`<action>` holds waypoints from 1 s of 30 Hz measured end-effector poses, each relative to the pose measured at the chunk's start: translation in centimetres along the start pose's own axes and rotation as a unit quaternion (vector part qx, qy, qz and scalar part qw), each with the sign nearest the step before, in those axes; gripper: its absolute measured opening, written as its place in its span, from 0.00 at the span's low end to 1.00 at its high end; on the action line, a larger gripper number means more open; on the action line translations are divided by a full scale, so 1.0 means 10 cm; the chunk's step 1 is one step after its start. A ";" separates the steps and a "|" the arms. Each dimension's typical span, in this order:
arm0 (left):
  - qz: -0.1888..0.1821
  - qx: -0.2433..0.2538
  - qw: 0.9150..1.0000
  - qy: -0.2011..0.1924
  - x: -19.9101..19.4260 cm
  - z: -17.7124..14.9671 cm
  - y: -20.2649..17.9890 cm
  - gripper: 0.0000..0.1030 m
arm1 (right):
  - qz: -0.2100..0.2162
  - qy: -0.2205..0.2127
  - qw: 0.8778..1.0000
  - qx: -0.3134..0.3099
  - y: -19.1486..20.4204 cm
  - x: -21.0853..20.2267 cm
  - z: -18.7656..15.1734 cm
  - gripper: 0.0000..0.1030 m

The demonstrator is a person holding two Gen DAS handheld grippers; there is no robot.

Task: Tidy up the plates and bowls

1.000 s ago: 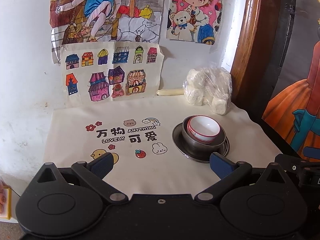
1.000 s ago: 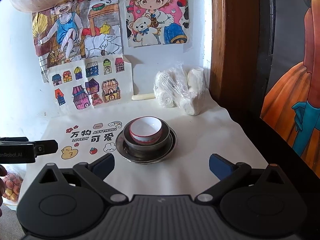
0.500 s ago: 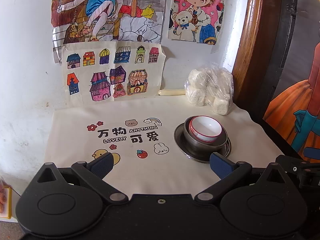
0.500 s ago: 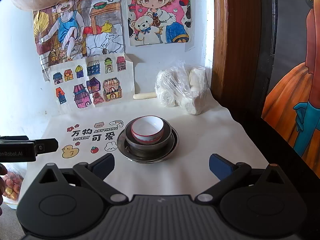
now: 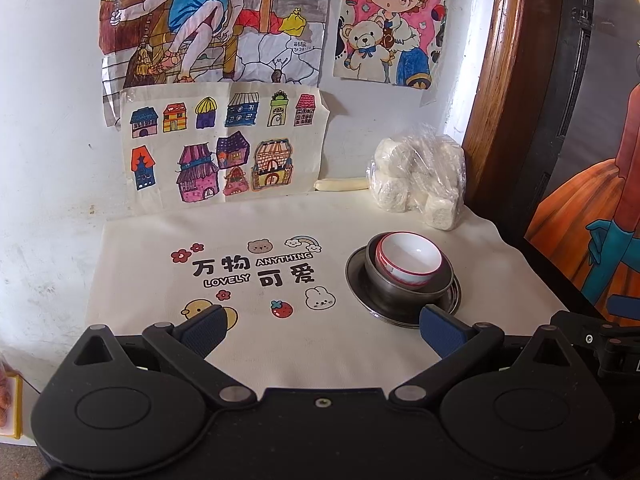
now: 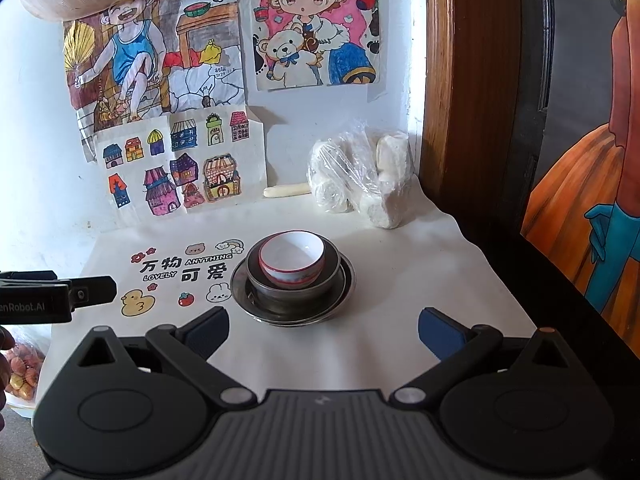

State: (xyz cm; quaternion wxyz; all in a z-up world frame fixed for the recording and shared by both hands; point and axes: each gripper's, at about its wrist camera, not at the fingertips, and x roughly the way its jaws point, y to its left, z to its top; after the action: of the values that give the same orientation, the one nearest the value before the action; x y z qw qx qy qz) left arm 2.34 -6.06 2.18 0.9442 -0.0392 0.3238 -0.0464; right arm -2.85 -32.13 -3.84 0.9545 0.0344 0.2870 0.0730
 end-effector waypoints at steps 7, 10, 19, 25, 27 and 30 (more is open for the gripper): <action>0.000 0.000 1.000 0.000 0.00 0.00 0.00 0.99 | 0.000 0.001 1.000 0.001 0.00 0.00 0.00 1.00; 0.000 -0.001 1.000 0.000 0.01 0.00 0.00 0.99 | 0.000 0.001 1.000 0.000 0.00 0.01 0.00 1.00; 0.000 0.000 1.000 0.000 0.01 0.00 0.01 0.99 | 0.000 0.002 1.000 0.000 0.00 0.02 0.00 1.00; 0.000 0.000 1.000 0.000 0.01 0.00 0.01 0.99 | 0.000 0.002 1.000 0.000 0.01 0.02 0.01 1.00; 0.000 -0.001 1.000 0.000 0.01 0.00 0.01 0.99 | 0.000 0.003 1.000 0.000 0.01 0.02 0.01 1.00; 0.000 -0.001 1.000 0.000 0.02 0.01 0.01 0.99 | 0.000 0.003 1.000 0.000 0.01 0.02 0.01 1.00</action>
State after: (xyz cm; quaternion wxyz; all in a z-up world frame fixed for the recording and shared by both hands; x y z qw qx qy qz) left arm 2.51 -5.96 2.11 0.9441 -0.0398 0.3240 -0.0466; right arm -2.66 -31.98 -3.83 0.9538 0.0341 0.2896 0.0730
